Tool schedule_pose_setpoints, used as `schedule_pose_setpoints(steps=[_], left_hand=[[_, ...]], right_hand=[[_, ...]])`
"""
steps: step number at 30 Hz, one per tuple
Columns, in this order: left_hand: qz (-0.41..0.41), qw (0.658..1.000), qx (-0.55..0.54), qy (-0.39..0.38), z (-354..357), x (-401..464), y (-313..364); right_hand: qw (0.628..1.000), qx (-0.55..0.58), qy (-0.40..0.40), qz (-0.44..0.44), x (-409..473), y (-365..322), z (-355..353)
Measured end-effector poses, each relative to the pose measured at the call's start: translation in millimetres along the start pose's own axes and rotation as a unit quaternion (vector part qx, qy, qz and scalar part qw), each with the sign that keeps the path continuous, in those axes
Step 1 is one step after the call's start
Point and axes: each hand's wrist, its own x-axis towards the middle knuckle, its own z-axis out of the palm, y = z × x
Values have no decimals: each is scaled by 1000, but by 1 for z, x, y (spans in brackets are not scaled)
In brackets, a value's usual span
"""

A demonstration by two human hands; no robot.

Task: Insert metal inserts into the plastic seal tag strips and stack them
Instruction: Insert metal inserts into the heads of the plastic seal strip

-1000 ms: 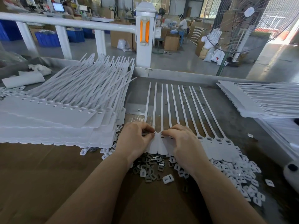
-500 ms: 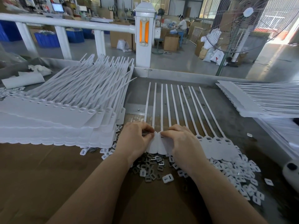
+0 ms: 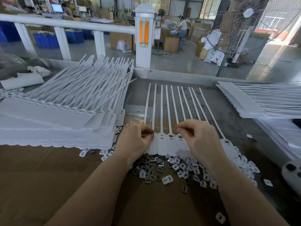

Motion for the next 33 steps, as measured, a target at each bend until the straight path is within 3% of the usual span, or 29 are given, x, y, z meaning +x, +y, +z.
schedule_pose_setpoints(steps=[6,12,22,30,33], left_hand=[[10,1000,3,12,0,0,0],[2,1000,0,12,0,-1,1],[-11,1000,-15,-4,-1,-1,2],[-5,1000,-7,-2,-1,-1,2],[-3,1000,-4,-1,-1,-1,2]], right_hand=[[993,-46,-111,1,-8,2,-5],[990,-24,-139,-6,-14,3,-13],[952,-20,-305,5,-17,5,-31],[959,-61,-277,-22,-18,6,-28],[973,-36,-229,-16,-15,7,-25]])
